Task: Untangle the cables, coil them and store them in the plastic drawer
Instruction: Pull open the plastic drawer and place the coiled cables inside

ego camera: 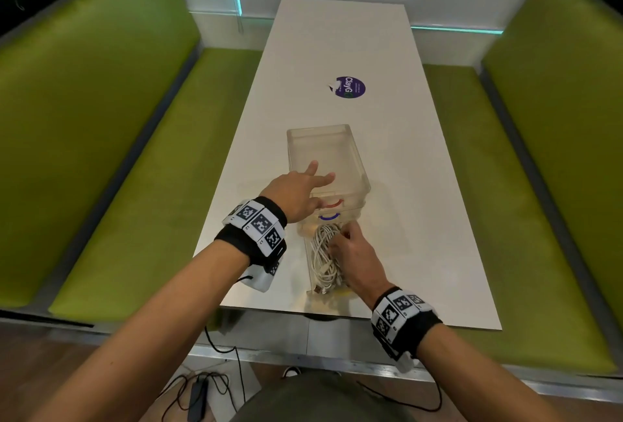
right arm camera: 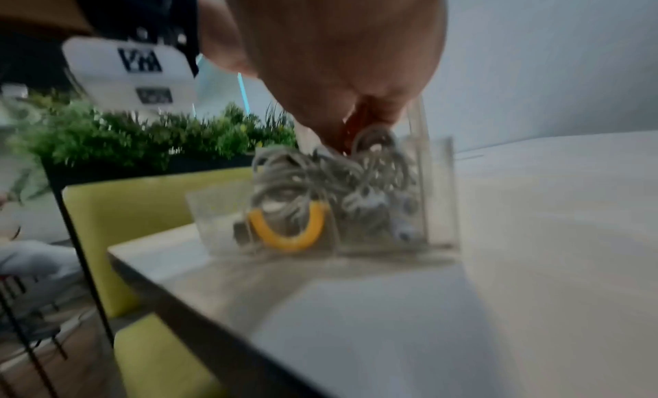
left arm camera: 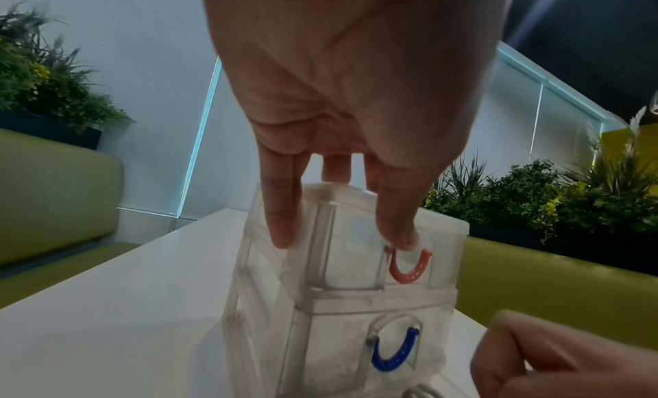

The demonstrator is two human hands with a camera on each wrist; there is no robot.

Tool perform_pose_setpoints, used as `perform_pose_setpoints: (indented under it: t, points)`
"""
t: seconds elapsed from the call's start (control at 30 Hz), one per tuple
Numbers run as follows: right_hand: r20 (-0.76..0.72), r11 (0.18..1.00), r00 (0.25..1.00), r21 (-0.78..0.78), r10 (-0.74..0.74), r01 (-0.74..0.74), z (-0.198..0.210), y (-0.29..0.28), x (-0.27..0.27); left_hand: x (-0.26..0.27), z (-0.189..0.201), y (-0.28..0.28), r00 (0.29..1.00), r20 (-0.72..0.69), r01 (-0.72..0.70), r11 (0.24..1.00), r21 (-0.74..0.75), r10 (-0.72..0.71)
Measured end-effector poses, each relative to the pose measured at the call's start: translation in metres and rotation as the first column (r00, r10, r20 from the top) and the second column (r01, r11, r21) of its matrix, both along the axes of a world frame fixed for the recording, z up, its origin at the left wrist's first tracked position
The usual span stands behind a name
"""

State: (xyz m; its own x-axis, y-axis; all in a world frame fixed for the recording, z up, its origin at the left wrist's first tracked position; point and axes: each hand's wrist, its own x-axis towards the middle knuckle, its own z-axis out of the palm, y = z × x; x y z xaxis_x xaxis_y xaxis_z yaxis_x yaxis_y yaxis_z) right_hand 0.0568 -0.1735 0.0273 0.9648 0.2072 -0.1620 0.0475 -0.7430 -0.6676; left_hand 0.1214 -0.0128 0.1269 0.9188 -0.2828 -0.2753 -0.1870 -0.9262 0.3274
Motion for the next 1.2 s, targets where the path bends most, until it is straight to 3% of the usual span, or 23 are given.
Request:
perform_pose_setpoints:
  t: [0.17,0.33,0.57,0.67,0.73,0.83,0.93,1.0,1.1,1.2]
  points:
    - [0.109,0.970,0.967,-0.114,0.229,-0.217,-0.004,0.006,-0.014,0.001,-0.002,0.002,1.000,0.005,-0.004,1.000,-0.029,0.004]
    - [0.081,0.874,0.899,-0.290,0.429,-0.391,-0.002,-0.003,-0.024,0.001,-0.006,0.004,1.000,0.012,-0.024,0.998,-0.066,0.025]
    - [0.110,0.854,0.875,-0.303,0.471,-0.422,-0.008,-0.001,-0.006,0.002,-0.006,0.004,1.000,-0.003,-0.025,0.998,-0.055,0.024]
    - [-0.027,0.770,0.868,-0.449,0.496,-0.454,-0.024,0.002,-0.013,0.002,-0.005,0.005,1.000,-0.011,-0.029,0.997,-0.068,0.028]
    - [-0.020,0.721,0.842,-0.506,0.540,-0.474,-0.033,-0.001,-0.016,0.002,-0.006,0.005,1.000,-0.011,-0.024,0.997,-0.068,0.024]
    - [-0.154,0.676,0.763,-0.378,0.628,-0.633,-0.020,-0.010,-0.001,0.003,-0.005,0.006,1.000,-0.015,-0.017,0.998,-0.059,0.016]
    - [-0.256,0.561,0.685,-0.417,0.682,-0.715,-0.007,-0.014,0.012,0.004,-0.005,0.005,1.000,-0.020,-0.011,0.999,-0.042,0.011]
    - [-0.231,0.575,0.692,-0.413,0.684,-0.706,-0.008,-0.013,0.017,0.005,-0.004,0.004,1.000,-0.019,-0.010,0.999,-0.037,0.009]
    - [-0.129,0.688,0.763,-0.357,0.633,-0.631,-0.004,-0.003,0.020,0.006,-0.002,0.005,0.999,-0.031,-0.011,0.999,-0.037,0.010]
    - [-0.009,0.751,0.813,-0.377,0.582,-0.542,-0.004,0.006,0.012,0.006,0.000,0.006,0.999,-0.036,-0.017,0.999,-0.044,0.016]
